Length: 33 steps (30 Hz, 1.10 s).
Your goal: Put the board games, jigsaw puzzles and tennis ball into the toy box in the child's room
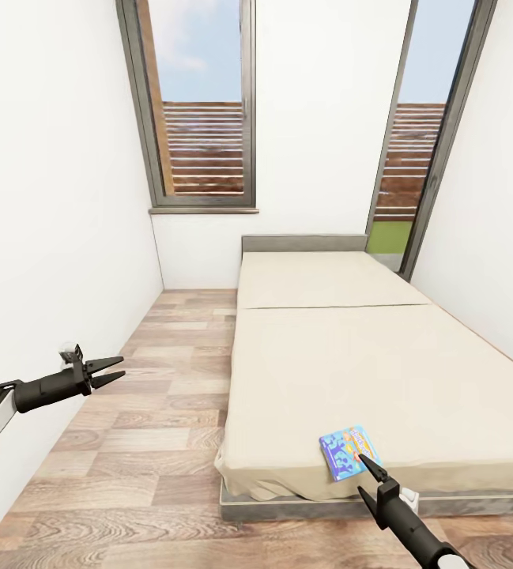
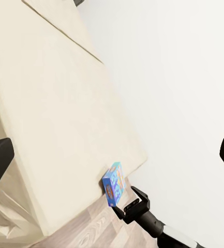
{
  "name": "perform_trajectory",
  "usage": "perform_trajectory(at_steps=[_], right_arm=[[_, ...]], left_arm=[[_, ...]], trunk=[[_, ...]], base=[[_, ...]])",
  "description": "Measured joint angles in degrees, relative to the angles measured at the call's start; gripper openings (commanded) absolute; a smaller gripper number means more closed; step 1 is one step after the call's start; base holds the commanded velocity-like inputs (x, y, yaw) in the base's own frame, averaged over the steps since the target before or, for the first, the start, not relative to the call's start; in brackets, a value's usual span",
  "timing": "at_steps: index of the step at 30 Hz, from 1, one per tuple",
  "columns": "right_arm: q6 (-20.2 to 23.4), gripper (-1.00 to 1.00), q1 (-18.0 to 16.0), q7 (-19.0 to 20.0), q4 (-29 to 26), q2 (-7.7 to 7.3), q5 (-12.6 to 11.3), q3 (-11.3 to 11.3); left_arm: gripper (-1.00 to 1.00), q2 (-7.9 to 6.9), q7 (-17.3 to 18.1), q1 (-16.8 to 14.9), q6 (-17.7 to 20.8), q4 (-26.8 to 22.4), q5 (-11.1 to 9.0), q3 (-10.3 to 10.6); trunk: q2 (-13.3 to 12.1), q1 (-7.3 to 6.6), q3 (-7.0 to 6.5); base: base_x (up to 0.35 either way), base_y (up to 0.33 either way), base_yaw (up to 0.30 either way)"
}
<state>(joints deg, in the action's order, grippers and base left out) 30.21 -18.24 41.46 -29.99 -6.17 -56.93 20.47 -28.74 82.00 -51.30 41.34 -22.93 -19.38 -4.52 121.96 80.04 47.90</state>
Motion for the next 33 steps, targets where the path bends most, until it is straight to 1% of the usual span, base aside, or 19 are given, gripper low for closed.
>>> perform_trajectory(at_steps=[21, 28, 29, 30, 33], right_arm=[[0.0, 1.00, 0.0, 0.0, 0.0, -0.06, 0.0, 0.0], [0.0, 1.00, 0.0, 0.0, 0.0, -0.02, 0.0, 0.0], [-0.1, 1.00, 0.2, -0.1, 0.0, -0.08, 0.5, 0.1], [-0.2, 1.00, 0.7, 0.1, 0.0, -0.06, 0.0, 0.3], [-0.2, 1.00, 1.4, 0.1, 0.0, -0.05, 0.0, 0.3]], left_arm=[[1.00, 0.00, 0.0, 0.0, 0.0, 0.0, 0.0, 0.1], [1.00, 0.03, 0.0, 0.0, 0.0, 0.0, 0.0, 0.0], [1.00, 0.01, 0.0, 0.0, 0.0, 0.0, 0.0, 0.0], [1.00, 0.00, 0.0, 0.0, 0.1, 0.0, 0.0, 0.1], [1.00, -0.01, 0.0, 0.0, 0.0, 0.0, 0.0, 0.1]], trunk=[[0.0, 0.00, 0.00], [0.0, -0.02, 0.00], [0.0, -0.02, 0.01], [0.0, -0.02, 0.01], [0.0, -0.01, 0.01]], base=[[0.000, 0.000, 0.000], [0.141, 0.081, 0.000], [0.148, 0.065, 0.000], [0.118, 0.052, 0.000], [0.068, 0.030, 0.000]])
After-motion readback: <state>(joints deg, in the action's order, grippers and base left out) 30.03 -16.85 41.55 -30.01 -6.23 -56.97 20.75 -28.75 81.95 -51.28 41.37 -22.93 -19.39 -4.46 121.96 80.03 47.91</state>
